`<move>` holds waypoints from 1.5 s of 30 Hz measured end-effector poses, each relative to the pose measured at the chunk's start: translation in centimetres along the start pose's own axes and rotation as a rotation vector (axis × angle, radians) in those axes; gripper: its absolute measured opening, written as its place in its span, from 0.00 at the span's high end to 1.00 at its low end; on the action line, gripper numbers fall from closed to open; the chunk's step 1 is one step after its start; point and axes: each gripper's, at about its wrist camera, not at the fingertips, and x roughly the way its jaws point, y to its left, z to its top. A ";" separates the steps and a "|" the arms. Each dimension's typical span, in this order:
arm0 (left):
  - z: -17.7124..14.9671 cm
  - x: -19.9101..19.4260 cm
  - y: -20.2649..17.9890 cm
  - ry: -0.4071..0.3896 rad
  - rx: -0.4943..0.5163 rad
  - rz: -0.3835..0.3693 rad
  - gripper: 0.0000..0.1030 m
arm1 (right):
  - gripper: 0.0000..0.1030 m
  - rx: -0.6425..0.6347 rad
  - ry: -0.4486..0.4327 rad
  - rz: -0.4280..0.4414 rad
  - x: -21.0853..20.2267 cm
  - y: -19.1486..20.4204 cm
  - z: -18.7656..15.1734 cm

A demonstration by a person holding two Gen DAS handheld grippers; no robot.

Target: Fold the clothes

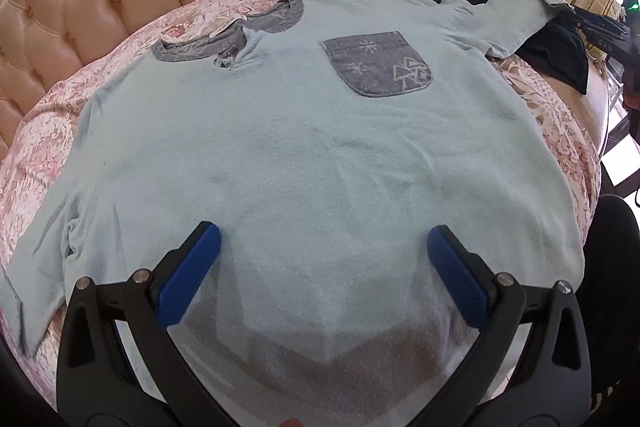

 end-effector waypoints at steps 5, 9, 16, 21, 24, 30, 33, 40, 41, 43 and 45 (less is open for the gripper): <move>0.0 0.0 0.0 0.003 -0.005 0.001 0.00 | 0.70 0.033 -0.004 0.022 0.6 -0.6 -0.1; 0.0 0.1 0.0 0.001 -0.010 0.002 0.00 | 0.73 0.059 -0.015 0.054 0.7 -1.3 0.3; 0.0 -0.1 0.1 -0.008 -0.010 -0.001 0.00 | 0.91 0.059 0.022 0.064 1.2 -1.7 1.0; 0.0 -0.1 0.1 -0.010 -0.008 -0.001 0.00 | 0.91 0.042 0.023 0.051 1.0 -1.8 1.2; -0.1 -0.1 0.0 -0.012 -0.009 -0.001 0.00 | 0.93 0.083 0.041 0.107 1.0 -2.1 1.5; -0.1 -0.1 0.0 -0.011 -0.012 0.000 0.00 | 0.94 0.242 0.027 0.185 0.0 -3.4 2.8; 0.0 -0.1 0.0 -0.009 -0.013 -0.001 0.00 | 0.94 0.331 -0.001 0.249 -1.3 -3.5 4.1; 0.1 -0.1 0.2 0.001 -0.022 -0.009 0.00 | 0.94 0.401 0.004 0.439 -4.5 0.6 8.3; 0.1 -0.1 0.2 0.003 -0.024 -0.011 0.00 | 0.94 0.376 0.007 0.455 -5.0 1.9 9.1; 0.2 -0.1 0.3 0.006 -0.030 -0.020 0.00 | 0.94 0.313 0.015 0.484 -6.1 5.0 10.6; 0.2 -0.2 0.4 0.009 -0.036 -0.028 0.00 | 0.94 0.237 0.016 0.496 -7.0 8.0 12.1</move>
